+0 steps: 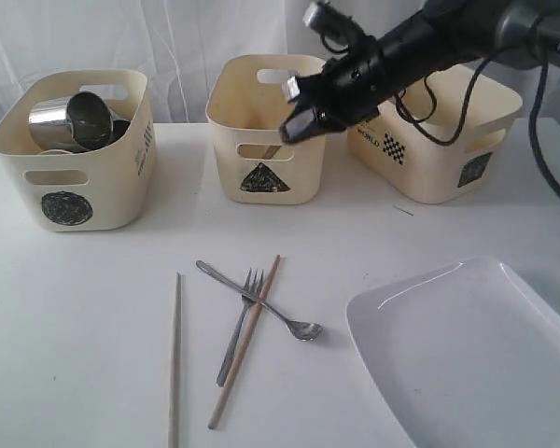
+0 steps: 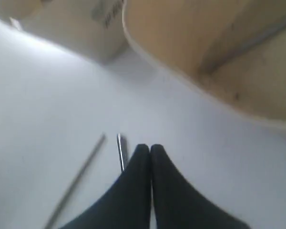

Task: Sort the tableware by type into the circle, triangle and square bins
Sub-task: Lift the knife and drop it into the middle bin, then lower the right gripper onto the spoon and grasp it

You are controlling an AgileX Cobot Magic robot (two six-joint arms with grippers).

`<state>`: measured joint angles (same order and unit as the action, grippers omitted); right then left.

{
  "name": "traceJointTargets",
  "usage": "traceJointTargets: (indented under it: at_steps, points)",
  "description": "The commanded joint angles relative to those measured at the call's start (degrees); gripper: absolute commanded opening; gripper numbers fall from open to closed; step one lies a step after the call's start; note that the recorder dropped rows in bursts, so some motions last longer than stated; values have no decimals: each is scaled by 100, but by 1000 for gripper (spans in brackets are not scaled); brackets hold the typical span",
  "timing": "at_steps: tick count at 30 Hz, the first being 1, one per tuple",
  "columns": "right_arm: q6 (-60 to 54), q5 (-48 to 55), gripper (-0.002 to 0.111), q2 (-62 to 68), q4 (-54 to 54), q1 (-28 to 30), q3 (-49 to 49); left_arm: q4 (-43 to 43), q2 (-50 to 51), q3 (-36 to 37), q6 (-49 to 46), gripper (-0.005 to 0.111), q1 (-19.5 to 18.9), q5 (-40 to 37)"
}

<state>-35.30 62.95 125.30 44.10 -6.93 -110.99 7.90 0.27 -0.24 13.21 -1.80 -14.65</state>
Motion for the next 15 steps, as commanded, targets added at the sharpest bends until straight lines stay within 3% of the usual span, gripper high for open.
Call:
traceJointTargets:
  at_steps: [1, 4, 9, 12, 15]
  points:
    - [1202, 701, 0, -212, -2840, -1105, -25, -36, -27, 24, 21, 0, 51, 30]
    - [2056, 701, 0, -174, -3981, -1675, -14, -36, -27, 24, 21, 0, 51, 30]
    - [2229, 701, 1, -14, -4081, -2200, -14, -36, -27, 24, 21, 0, 51, 30]
    - [2229, 701, 9, 117, -4081, -2338, -14, -36, -27, 24, 21, 0, 51, 30]
    - [2229, 701, 25, 284, -4076, -2337, -14, -36, -27, 24, 21, 0, 51, 30]
